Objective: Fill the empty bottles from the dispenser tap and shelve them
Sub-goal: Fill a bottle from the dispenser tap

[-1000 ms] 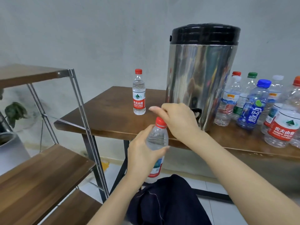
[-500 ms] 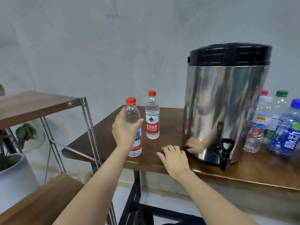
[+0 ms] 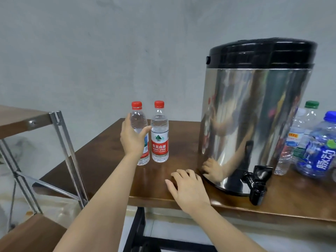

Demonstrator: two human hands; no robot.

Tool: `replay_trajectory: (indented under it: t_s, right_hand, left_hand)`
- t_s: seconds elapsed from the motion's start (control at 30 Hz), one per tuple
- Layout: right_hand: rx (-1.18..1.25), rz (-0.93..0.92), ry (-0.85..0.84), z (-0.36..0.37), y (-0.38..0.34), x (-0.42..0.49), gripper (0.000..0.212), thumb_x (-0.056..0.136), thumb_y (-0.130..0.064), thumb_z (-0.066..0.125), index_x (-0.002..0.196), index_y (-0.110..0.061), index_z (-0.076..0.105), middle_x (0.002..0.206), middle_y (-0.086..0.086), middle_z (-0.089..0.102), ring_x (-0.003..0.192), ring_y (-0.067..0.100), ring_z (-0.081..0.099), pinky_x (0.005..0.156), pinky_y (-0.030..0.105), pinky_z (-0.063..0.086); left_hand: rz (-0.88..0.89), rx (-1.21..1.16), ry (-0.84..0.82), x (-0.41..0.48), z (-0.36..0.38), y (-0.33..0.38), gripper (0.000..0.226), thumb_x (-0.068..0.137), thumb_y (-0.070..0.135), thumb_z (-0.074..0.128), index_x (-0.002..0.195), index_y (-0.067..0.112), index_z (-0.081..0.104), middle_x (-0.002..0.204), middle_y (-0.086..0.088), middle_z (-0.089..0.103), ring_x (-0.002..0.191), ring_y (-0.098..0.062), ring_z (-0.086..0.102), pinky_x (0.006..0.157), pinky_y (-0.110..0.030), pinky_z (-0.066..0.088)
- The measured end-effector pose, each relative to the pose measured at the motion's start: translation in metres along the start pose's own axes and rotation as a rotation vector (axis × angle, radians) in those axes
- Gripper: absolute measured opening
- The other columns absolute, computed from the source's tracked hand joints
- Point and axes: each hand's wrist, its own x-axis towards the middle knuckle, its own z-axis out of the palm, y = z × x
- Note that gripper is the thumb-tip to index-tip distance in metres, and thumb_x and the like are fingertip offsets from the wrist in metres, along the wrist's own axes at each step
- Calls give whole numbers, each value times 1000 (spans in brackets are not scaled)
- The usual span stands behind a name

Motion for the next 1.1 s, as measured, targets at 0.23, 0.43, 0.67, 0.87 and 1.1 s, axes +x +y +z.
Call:
replay_trajectory:
  t_s: [0.23, 0.43, 0.67, 0.87, 1.1]
  right_hand:
    - [-7, -17, -14, 0, -2, -1, 80, 87, -62, -5, 135, -28, 50, 144, -7, 48, 137, 22, 35, 114, 40, 30]
    - [249, -169, 66, -10, 4, -12, 30, 104, -24, 40, 128, -20, 59, 132, -5, 56, 123, 13, 46, 103, 29, 42]
    - [472, -228, 456, -62, 28, -79, 29, 94, 1, 52, 118, -12, 63, 117, -3, 60, 111, 9, 53, 98, 20, 44]
    - [376, -192, 660, -127, 82, -128, 26, 90, 3, 55, 111, -12, 62, 107, -2, 60, 102, 12, 55, 88, 21, 47]
    - [258, 348, 828, -154, 193, -169, 28, 92, -11, 60, 118, -22, 60, 115, -10, 58, 104, 9, 53, 77, 26, 50]
  left_hand:
    - [-97, -40, -76, -9, 6, -19, 89, 83, 22, 79, 155, 21, 26, 160, -4, 32, 145, -29, 33, 116, -48, 33]
    - [-6, -52, -28, -115, -10, 4, 66, 95, 25, 62, 152, 20, 28, 160, -3, 26, 147, -21, 25, 117, -45, 31]
    - [251, -211, -115, -179, -30, 89, 30, 102, 22, 49, 131, 26, 49, 128, 8, 53, 122, -13, 47, 105, -38, 44]
    - [466, -474, -283, -230, -8, 180, 23, 102, 25, 43, 123, 31, 51, 115, 20, 55, 110, -9, 54, 92, -16, 43]
    - [461, -519, -579, -282, 67, 214, 22, 102, 24, 43, 120, 33, 51, 116, 19, 56, 110, -2, 53, 92, -11, 38]
